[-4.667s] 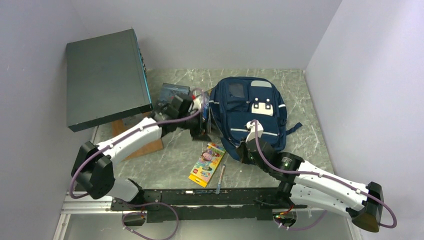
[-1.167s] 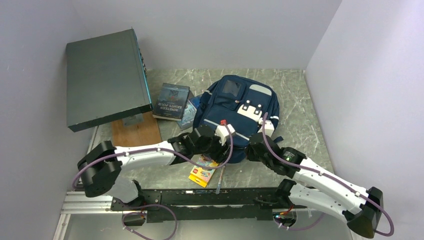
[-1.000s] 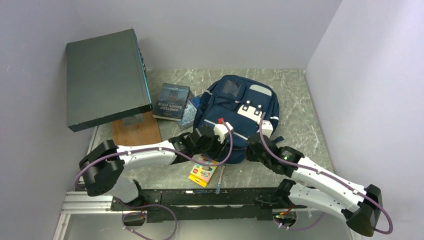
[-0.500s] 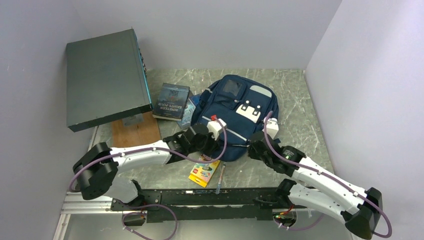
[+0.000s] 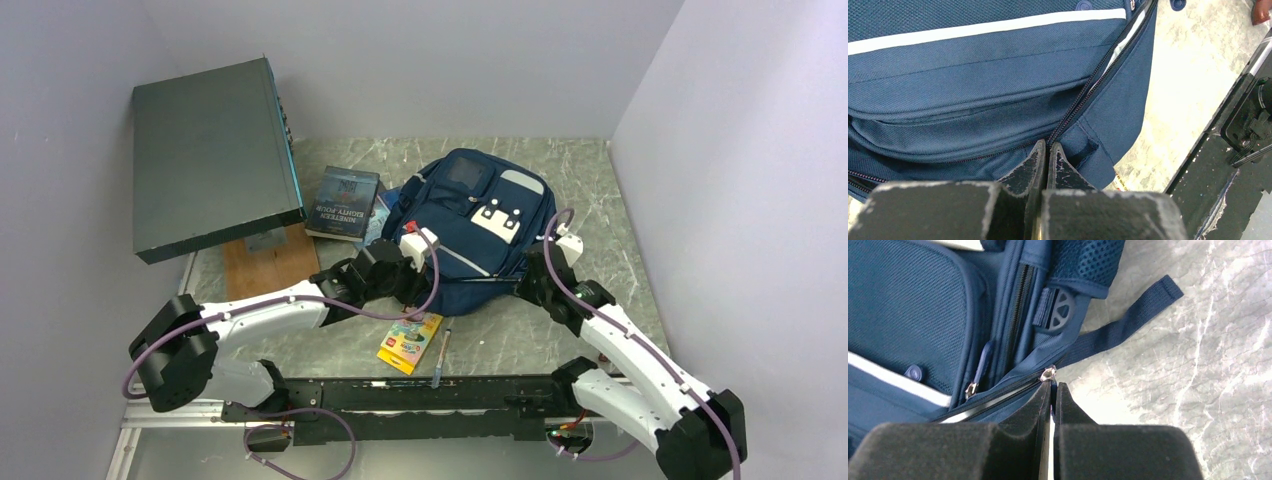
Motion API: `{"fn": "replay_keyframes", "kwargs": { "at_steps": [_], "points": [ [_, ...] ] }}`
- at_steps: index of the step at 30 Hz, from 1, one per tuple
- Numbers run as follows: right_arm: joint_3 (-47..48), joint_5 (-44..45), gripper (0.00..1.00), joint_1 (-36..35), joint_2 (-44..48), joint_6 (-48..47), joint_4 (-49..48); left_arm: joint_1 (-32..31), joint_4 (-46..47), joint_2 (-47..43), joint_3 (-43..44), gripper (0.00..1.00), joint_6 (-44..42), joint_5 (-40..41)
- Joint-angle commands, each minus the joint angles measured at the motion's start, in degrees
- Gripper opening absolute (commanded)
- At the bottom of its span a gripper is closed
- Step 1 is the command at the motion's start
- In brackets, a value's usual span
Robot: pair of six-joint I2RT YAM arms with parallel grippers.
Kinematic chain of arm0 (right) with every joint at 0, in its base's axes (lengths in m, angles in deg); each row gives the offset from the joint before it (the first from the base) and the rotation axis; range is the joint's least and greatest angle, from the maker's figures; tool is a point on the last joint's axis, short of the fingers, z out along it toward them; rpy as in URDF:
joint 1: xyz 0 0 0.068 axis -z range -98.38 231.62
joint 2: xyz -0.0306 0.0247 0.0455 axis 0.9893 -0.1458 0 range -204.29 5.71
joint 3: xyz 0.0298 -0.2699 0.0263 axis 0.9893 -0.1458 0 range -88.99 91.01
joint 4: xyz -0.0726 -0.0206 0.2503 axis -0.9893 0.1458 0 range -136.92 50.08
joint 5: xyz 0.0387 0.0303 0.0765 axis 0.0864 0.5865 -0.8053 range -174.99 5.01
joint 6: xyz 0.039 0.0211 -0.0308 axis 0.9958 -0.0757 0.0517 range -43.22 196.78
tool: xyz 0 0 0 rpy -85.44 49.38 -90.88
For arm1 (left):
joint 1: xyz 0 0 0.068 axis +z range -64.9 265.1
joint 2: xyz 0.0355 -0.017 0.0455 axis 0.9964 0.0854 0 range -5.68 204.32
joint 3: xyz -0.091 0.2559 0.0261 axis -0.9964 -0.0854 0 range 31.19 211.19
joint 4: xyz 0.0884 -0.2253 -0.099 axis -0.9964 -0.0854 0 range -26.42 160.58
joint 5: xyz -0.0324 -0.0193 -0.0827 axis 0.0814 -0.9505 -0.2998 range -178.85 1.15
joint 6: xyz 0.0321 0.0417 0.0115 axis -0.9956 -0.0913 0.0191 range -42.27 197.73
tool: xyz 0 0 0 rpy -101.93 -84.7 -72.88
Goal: Pack the student bag
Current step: Unzip the student bag at the center of the board, then adjust the student bag at the center of the board.
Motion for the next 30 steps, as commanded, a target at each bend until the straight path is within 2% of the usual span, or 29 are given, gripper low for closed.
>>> {"fn": "replay_keyframes", "kwargs": {
  "at_steps": [1, 3, 4, 7, 8, 11, 13, 16, 19, 22, 25, 30],
  "points": [
    [-0.8, 4.9, 0.00, 4.6, -0.7, -3.2, 0.3, 1.9, -2.6, -1.0, 0.2, 0.00, 0.2, 2.7],
    [-0.8, 2.1, 0.00, 4.8, 0.1, -5.6, -0.8, 1.9, -2.9, -0.8, 0.6, 0.00, 0.3, 2.1],
    [-0.5, -0.9, 0.07, 4.8, 0.8, -7.6, -1.6, 1.9, -3.1, -0.6, 0.9, 0.00, 0.5, 1.3],
    [1.2, -8.7, 0.39, 4.9, 3.1, -12.6, -1.3, 2.2, -3.3, 0.6, 2.1, 0.00, 0.9, -2.0],
    [2.4, -11.1, 0.49, 4.9, 4.3, -13.9, -1.3, 2.6, -4.8, 1.5, 2.8, 0.03, 1.2, -3.0],
    [5.1, -16.9, 0.60, 4.8, 6.7, -16.9, -1.7, 4.6, -6.1, 3.3, 3.6, 0.19, 3.4, -7.7],
    [6.4, -21.1, 0.63, 4.8, 6.9, -20.4, -3.5, 6.9, -4.0, 2.5, 2.5, 0.39, 5.2, -11.9],
    [7.7, -27.4, 0.65, 3.9, 3.8, -24.8, -6.5, 9.5, -1.3, -1.1, 0.9, 0.57, 7.0, -17.1],
    [9.5, -28.5, 0.66, 0.5, -0.9, -26.7, -8.4, 10.8, -3.9, -6.0, 2.3, 0.64, 5.6, -18.5],
    [11.1, -26.3, 0.67, -6.3, -5.5, -27.0, -11.6, 11.6, -8.4, -12.4, 5.0, 0.70, 1.7, -16.2],
    [13.5, -22.5, 0.69, -13.7, -12.1, -27.7, -14.4, 11.8, -10.2, -19.5, 6.2, 0.76, -3.1, -9.7],
    [21.0, -18.8, 0.71, -19.3, -24.9, -28.6, -14.4, 11.9, -6.2, -30.9, 1.3, 0.85, -10.7, 4.7]
  ]
}}
